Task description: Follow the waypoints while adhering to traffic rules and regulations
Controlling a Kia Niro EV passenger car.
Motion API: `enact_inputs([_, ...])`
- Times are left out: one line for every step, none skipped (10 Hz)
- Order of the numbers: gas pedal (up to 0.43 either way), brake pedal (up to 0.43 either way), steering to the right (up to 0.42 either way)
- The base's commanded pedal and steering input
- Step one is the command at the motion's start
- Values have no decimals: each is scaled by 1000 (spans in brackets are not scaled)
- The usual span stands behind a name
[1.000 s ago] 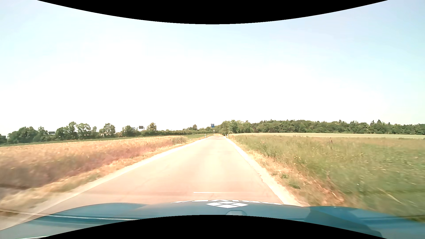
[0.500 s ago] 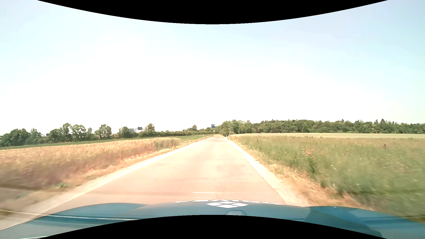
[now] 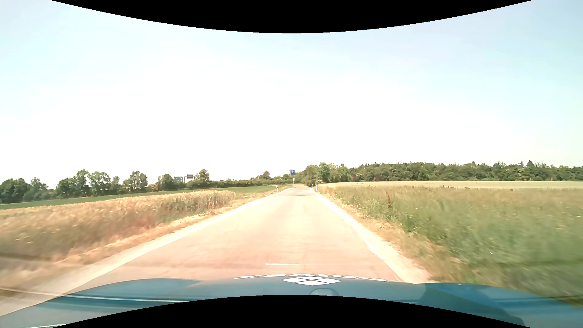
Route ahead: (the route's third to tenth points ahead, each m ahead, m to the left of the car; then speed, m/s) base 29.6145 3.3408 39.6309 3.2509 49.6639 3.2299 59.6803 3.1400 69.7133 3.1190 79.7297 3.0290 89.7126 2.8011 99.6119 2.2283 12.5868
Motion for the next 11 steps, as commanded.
enact_inputs([169, 0, -5])
enact_inputs([169, 0, -5])
enact_inputs([169, 0, -5])
enact_inputs([169, 0, -4])
enact_inputs([169, 0, -4])
enact_inputs([169, 0, -4])
enact_inputs([157, 0, -4])
enact_inputs([157, 0, -4])
enact_inputs([157, 0, -3])
enact_inputs([157, 0, -2])
enact_inputs([157, 0, -1])
